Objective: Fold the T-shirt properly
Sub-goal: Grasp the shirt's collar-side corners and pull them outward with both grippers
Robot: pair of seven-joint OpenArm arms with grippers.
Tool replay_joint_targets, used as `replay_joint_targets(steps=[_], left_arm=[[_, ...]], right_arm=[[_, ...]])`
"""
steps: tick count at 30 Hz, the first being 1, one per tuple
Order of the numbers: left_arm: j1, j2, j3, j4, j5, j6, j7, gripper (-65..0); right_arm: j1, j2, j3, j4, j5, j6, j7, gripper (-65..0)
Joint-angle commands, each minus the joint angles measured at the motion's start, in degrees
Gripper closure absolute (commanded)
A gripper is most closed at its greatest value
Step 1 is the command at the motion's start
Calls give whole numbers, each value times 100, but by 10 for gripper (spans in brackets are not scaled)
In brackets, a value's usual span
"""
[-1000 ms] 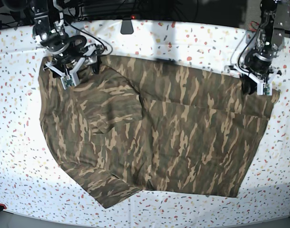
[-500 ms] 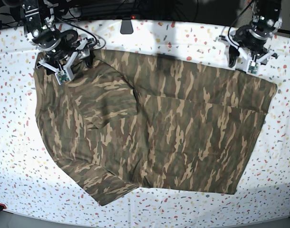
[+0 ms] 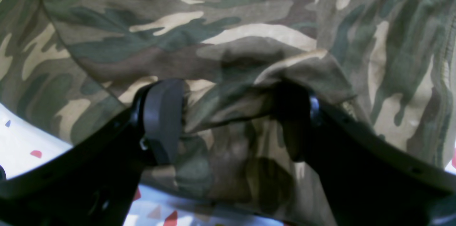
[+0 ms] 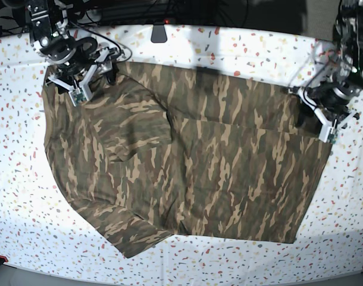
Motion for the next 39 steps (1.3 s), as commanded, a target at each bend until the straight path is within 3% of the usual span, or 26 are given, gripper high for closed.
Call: replay_joint_targets(steps=[1, 4, 6, 10, 15, 18, 26, 28, 32, 39], left_arm=[[-212, -83, -39, -240, -105, -11, -81, -305], [-645, -83, -39, -1134, -487, -323, 63, -305], [-772, -83, -39, -1569, -778, -649, 450, -305], [-439, -85, -39, -2017, -1106, -973, 870, -305], [496, -125, -39, -1958, -1279, -970, 826, -305], [975, -247, -39, -1637, -1663, -973, 787, -305], [1816, -350, -39, -597, -1648, -966, 824, -305], [1950, -352, -39, -376, -1648, -962, 811, -305], [2057, -354, -42, 260, -1646, -616, 876, -305], [2057, -354, -42, 1342, -1633, -490, 896, -305]], right_arm=[[-74, 74, 20, 0, -203, -31, -332, -415], [-74, 72, 20, 0, -203, -28, -297, -415], [-74, 74, 20, 0, -205, -26, -304, -415], [-76, 76, 20, 0, -205, -24, -365, -415], [-101, 151, 20, 0, -229, 149, -472, -415], [-245, 387, 20, 0, -205, 229, -518, -415], [-656, 887, 20, 0, -223, 197, -514, -415], [-671, 922, 24, 0, -234, 164, -518, -415], [-660, 1056, 177, 0, -367, 0, -520, -415], [-678, 1123, 844, 0, -348, -11, -634, -415]])
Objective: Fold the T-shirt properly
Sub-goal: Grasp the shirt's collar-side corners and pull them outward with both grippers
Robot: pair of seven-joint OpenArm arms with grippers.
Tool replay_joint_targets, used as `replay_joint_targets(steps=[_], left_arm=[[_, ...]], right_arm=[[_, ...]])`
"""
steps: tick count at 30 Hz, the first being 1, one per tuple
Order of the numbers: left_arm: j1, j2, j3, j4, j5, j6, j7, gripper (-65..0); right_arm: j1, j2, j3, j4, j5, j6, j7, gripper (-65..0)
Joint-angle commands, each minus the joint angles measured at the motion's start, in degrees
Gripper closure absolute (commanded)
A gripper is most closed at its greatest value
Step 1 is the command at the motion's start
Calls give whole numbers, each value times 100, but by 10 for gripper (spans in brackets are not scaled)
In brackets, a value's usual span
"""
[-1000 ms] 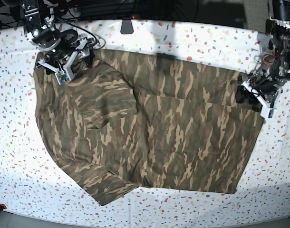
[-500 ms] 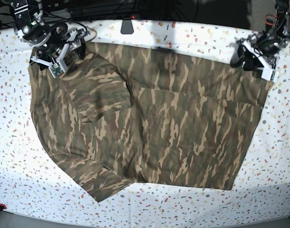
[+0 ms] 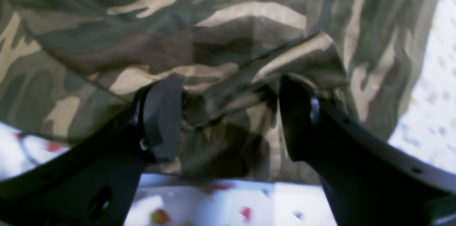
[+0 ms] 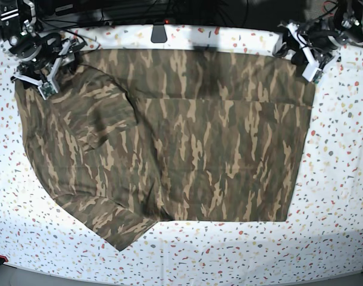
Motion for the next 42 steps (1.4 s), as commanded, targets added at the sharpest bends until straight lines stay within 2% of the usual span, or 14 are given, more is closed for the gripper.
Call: replay_joint_targets(steps=[1, 4, 7, 10, 15, 20, 23, 27, 31, 35, 38, 42], left_arm=[[-28, -85, -46, 190, -50, -22, -122, -305], [-33, -85, -46, 317, -48, -22, -129, -305], [-33, -85, -46, 317, -44, -17, -170, -305], [-70, -83, -44, 317, -44, 210, -234, -305], [-74, -46, -44, 317, -66, 254, -417, -305], [-212, 389, -44, 297, 52, 251, -898, -305], [-468, 793, -44, 111, 573, 256, -896, -305], [-726, 1073, -44, -435, 654, 254, -629, -305], [-693, 986, -44, -1012, 920, 232, -468, -305], [-457, 636, -44, -1161, 968, 234, -503, -305], [-308, 258, -44, -1163, 964, 238, -605, -305], [-289, -22, -46, -1163, 883, 251, -619, -305]], right_arm=[[-74, 81, 98, -9, -170, -85, -251, -415], [-76, 81, 168, -9, 101, -61, -365, -415], [-72, 50, 168, -9, 118, -24, -361, -415], [-72, 48, 168, -7, 299, -37, -356, -415], [-76, 15, 168, 28, 483, -13, -363, -415], [-74, 13, 168, 31, 568, -11, -358, -415], [-74, -28, 168, 31, 568, 0, -358, -415], [-74, -387, 168, 81, 824, 76, -363, -415], [-76, -855, 168, 151, 804, 243, -365, -415], [-210, -1095, 168, 153, 804, 483, -389, -415], [-424, -1073, 168, 166, 796, 483, -411, -415], [-695, -855, 186, 223, 341, 470, -426, -415]])
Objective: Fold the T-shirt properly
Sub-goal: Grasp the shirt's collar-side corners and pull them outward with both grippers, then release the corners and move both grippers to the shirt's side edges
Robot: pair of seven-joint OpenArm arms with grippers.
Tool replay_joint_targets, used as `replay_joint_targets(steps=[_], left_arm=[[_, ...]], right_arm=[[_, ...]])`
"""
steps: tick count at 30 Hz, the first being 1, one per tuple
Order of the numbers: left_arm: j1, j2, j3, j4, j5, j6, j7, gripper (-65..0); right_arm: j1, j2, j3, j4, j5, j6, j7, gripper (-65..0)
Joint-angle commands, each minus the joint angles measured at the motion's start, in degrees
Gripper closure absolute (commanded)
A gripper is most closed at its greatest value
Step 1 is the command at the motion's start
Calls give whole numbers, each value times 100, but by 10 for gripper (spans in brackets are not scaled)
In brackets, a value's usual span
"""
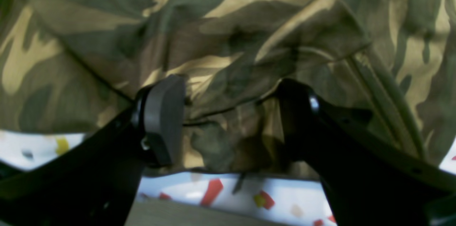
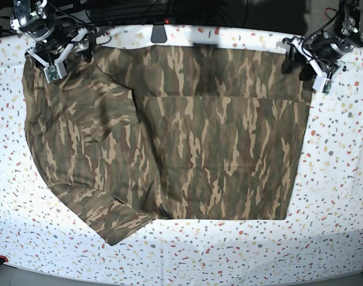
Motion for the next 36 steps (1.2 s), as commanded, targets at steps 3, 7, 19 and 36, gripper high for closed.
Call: replay_joint_targets(steps=[3, 7, 19, 36], left_arm=[[66, -26, -22, -55, -81, 186, 420, -305], [66, 2, -22, -52, -125, 184, 420, -305], [63, 2, -24, -7, -125, 302, 396, -305], [-240, 2, -24, 1683, 643, 299, -1117, -305]], right_arm=[[-251, 295, -17, 44, -317, -59, -516, -415], [-256, 496, -15, 199, -579, -404, -535, -415], [-238, 455, -17, 505, -1045, -1921, -494, -415], [636, 162, -17, 1978, -1047, -1923, -103, -415]])
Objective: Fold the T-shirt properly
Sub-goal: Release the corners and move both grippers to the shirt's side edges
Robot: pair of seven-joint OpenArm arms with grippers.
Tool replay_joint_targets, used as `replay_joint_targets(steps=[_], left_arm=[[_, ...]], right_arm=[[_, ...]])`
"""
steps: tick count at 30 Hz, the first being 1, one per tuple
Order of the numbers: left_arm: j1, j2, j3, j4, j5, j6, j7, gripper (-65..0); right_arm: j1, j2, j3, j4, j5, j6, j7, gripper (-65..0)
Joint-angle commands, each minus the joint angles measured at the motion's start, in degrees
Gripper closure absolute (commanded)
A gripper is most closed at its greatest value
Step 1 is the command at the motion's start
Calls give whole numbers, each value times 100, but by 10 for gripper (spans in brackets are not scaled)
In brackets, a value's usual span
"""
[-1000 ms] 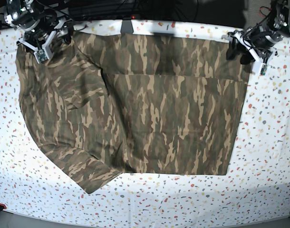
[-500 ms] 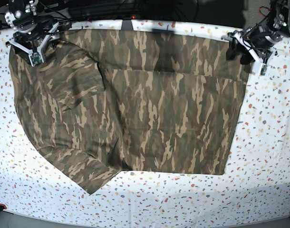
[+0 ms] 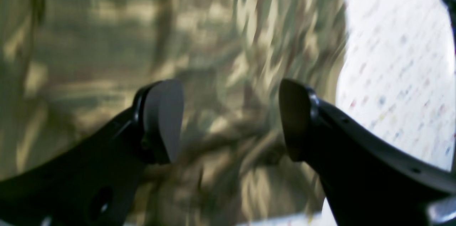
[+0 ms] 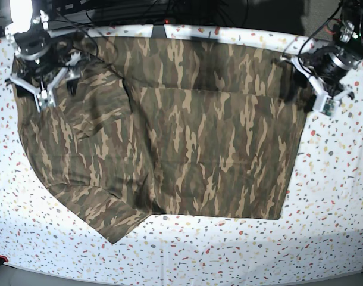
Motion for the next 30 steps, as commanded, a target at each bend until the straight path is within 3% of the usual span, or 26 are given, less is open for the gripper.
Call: replay_joint_targets(steps=[1, 3, 6, 10, 15, 21, 26, 30], left_arm=[[-85, -63, -33, 127, -15, -2, -420, -305], [-330, -61, -33, 125, 20, -2, -579, -305], [-1040, -63, -33, 120, 15, 4, -26, -305], [-2055, -94, -33, 118, 17, 297, 251, -305], [-2988, -61, -24, -398, -37, 319, -50, -305], [-4247, -63, -22, -2649, -850, 302, -57, -305], [-5652, -15, 63, -4833, -1375, -249, 341, -305], [-6852, 264, 599, -6273, -1185, -420, 595, -305]], right_arm=[[164, 74, 46, 116, -22, -52, 216, -415], [509, 2, 46, 116, -24, -52, 326, -415], [1040, -63, 46, 116, 0, -52, 111, -415], [1526, -83, 46, 116, 2, -52, -330, -415], [1576, -83, 46, 116, 44, -52, -516, -415], [1569, -83, 46, 116, 44, -52, -592, -415], [1572, -181, 46, 116, 42, -52, -599, -415], [1572, -291, 46, 116, 44, -52, -603, -415]])
